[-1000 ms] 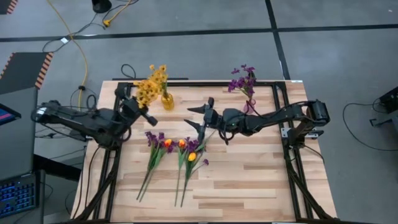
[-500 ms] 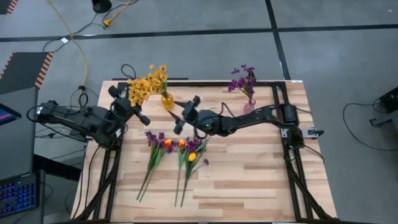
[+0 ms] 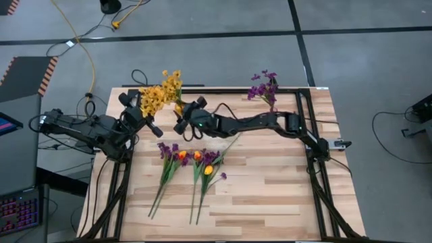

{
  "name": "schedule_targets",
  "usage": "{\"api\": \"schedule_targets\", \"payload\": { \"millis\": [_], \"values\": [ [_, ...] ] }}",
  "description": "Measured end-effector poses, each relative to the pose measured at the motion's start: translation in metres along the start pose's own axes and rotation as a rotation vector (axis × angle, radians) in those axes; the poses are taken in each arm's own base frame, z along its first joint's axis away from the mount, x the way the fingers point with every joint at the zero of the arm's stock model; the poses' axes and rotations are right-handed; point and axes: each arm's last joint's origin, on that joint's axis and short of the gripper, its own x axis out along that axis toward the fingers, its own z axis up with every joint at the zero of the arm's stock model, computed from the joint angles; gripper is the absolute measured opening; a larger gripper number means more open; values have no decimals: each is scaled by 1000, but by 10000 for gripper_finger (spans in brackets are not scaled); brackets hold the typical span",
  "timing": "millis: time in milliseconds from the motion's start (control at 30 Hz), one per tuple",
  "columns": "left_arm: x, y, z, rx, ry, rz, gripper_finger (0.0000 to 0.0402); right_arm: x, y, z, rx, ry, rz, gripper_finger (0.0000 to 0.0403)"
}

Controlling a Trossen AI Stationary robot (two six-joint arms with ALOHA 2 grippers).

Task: Sort flowers into vase by color
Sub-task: Put the yellow flowers into the yellow vase

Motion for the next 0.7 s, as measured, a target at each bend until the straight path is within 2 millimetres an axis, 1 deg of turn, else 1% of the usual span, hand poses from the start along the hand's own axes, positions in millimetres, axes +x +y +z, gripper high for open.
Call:
{"api": "schedule_targets", "payload": {
  "millis": [200, 333, 500, 700],
  "values": [
    [0, 0, 0, 4, 0, 0, 0, 17, -15, 3, 42, 85, -40, 255],
    [0, 0, 0, 4, 0, 0, 0, 23, -25, 4, 83, 90, -46, 255],
    [0, 0, 0, 3, 0, 0, 0, 28, -33, 1, 169, 129, 50, 255],
    [0, 0, 0, -9, 0, 0, 0, 32, -41, -2, 193, 156, 39, 255]
  ]
}}
